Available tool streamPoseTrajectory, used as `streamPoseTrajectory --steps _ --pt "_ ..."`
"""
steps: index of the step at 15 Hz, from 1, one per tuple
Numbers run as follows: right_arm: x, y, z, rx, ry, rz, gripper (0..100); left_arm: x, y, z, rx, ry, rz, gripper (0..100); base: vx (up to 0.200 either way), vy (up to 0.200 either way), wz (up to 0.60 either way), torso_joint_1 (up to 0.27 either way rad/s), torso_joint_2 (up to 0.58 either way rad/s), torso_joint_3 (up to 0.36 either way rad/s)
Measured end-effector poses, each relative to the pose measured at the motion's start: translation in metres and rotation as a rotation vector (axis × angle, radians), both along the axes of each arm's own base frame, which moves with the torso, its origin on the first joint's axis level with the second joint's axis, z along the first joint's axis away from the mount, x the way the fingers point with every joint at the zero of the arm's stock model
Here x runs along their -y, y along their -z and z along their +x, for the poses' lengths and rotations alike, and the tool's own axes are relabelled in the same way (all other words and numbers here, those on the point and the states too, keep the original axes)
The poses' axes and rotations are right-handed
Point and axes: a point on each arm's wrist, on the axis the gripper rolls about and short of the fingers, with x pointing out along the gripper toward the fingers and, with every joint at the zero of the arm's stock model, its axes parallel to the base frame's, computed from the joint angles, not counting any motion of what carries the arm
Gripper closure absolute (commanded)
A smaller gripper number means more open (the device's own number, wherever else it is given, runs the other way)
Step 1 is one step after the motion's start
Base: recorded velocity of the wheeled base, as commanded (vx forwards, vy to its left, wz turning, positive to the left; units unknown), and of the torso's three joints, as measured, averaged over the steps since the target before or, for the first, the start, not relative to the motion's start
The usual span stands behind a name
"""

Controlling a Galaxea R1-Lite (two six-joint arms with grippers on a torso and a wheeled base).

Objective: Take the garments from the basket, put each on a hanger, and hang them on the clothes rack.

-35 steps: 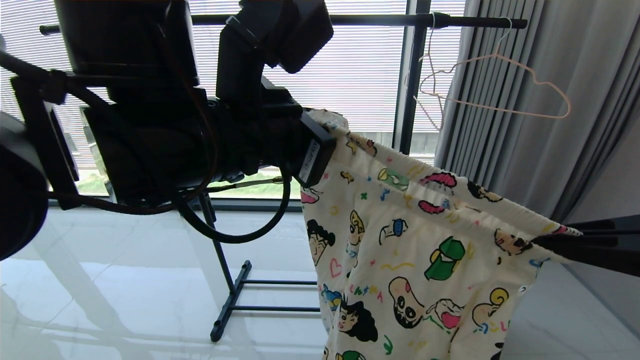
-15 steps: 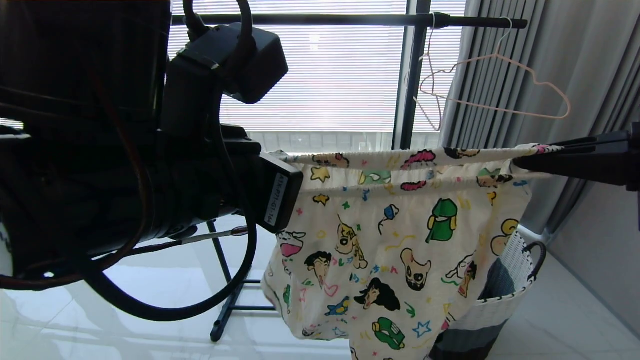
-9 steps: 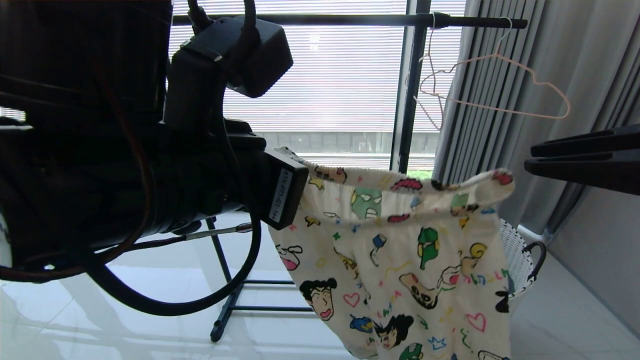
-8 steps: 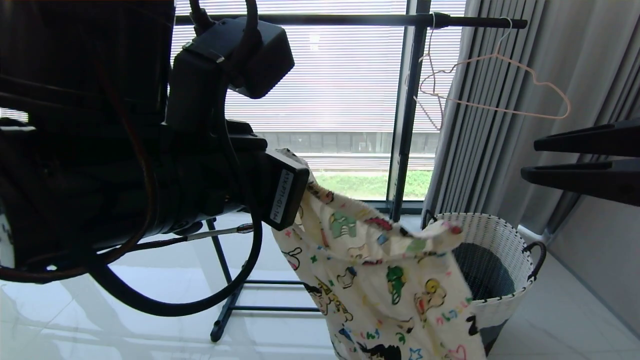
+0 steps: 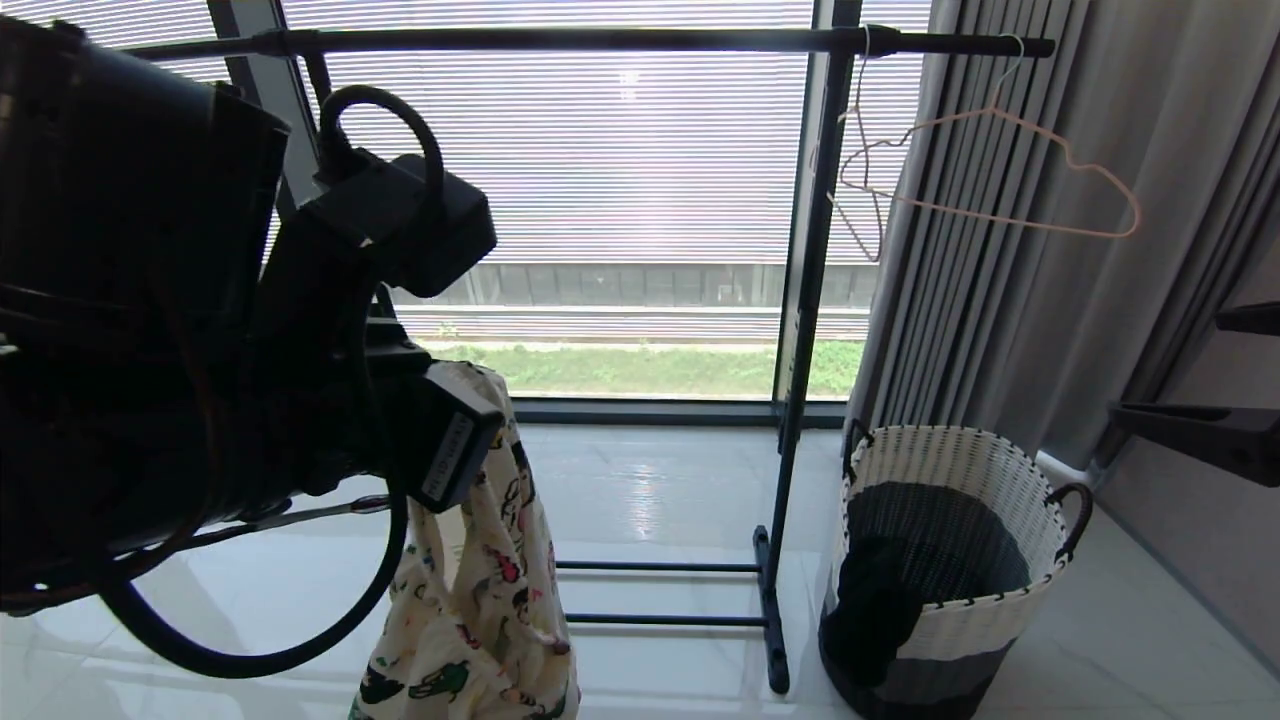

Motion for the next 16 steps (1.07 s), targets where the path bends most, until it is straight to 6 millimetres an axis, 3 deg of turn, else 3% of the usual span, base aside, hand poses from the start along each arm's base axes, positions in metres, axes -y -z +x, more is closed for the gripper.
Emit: streamPoseTrajectory --steps 4,6,12,16 --pt "0.043 0.015 -0.002 0.030 0.262 -0.154 0 -0.074 0.014 -0.017 -0.020 -0.258 0.030 100 0.000 0.000 0.00 0.000 0.00 0.000" --pt "0.057 0.022 -0.004 0.052 0.348 -0.217 0 -0.093 0.024 -0.029 -0.029 -0.334 0.037 100 0.000 0.000 0.00 0.000 0.00 0.000" --pt "0.061 0.025 0.003 0.034 0.426 -0.111 0 -0.112 0.050 -0.055 -0.042 -0.441 0.091 100 0.000 0.000 0.00 0.100 -0.27 -0.170" --pt "0.060 0.022 0.016 0.065 0.431 -0.092 0 -0.114 0.050 -0.058 -0.008 -0.460 0.079 100 0.000 0.000 0.00 0.187 -0.47 -0.278"
